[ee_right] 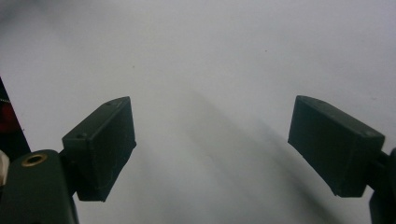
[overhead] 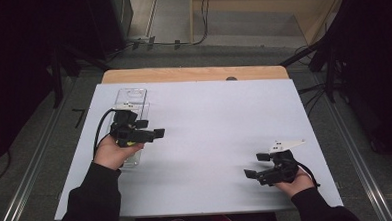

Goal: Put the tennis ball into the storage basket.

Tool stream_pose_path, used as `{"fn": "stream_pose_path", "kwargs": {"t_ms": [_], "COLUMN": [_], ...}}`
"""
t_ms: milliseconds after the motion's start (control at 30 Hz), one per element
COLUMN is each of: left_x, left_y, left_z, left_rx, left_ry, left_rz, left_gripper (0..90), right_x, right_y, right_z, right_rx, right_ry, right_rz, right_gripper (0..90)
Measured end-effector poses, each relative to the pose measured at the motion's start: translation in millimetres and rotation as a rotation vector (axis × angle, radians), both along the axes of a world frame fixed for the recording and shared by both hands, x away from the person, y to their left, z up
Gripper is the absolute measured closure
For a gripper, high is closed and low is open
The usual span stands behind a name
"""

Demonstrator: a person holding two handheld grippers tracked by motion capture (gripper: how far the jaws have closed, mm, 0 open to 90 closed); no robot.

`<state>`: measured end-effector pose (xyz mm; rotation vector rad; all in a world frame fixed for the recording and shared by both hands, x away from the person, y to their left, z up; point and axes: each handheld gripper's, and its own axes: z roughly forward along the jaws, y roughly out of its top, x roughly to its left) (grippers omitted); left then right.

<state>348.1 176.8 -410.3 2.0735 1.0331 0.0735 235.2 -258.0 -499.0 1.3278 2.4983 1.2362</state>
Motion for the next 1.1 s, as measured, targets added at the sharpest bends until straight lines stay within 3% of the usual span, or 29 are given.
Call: {"fn": "stream_pose_path", "kwargs": {"t_ms": [567,1100], "left_x": [-20.2,-40.4], "left_y": [-4.7,-6.8], "left_z": [-15.1,-28.9], "left_rx": [-0.025,0.015], "left_ry": [0.024,0.011], "left_rz": [-0.079,-0.133], "left_gripper": [19.6,19.6], "right_x": [0.0,0.0], "right_y": [0.0,-0.1], "right_z": [0.1,0.0], "right_rx": [-0.002,-0.001], "right_ry": [-0.003,-0.001], "right_rz": [0.003,0.002], "right_gripper": [12.9,12.9]}}
